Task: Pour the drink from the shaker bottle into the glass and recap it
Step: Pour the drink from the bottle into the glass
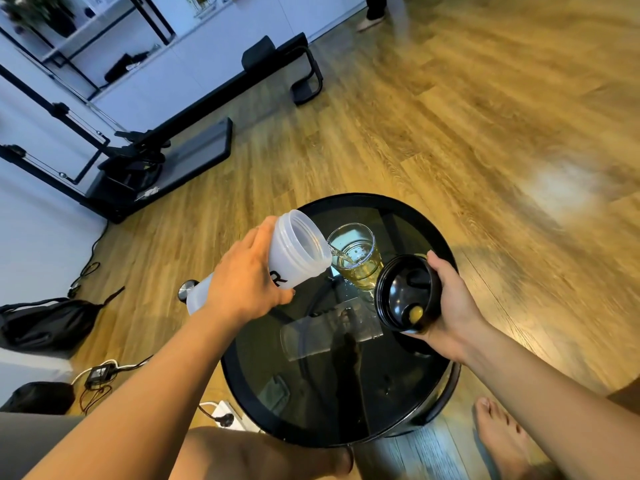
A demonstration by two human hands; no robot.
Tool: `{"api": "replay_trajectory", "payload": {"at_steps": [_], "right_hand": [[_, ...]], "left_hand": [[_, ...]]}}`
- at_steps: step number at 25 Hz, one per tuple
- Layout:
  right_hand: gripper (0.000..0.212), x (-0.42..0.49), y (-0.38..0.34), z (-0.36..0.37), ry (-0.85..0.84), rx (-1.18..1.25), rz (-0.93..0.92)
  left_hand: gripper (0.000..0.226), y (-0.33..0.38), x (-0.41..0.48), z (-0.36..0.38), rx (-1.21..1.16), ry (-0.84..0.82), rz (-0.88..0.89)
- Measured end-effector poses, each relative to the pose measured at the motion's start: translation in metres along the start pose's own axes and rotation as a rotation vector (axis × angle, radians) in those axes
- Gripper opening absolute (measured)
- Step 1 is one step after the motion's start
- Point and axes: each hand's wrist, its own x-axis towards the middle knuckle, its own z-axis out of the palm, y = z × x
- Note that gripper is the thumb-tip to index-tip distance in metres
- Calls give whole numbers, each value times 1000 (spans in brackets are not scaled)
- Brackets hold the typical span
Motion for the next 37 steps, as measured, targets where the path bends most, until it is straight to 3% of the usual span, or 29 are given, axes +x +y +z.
{"api": "replay_trajectory", "payload": {"at_steps": [37], "right_hand": [[62,2,2,2,-39,11,8]], "left_hand": [[108,0,5,-18,71,5,-12]]}}
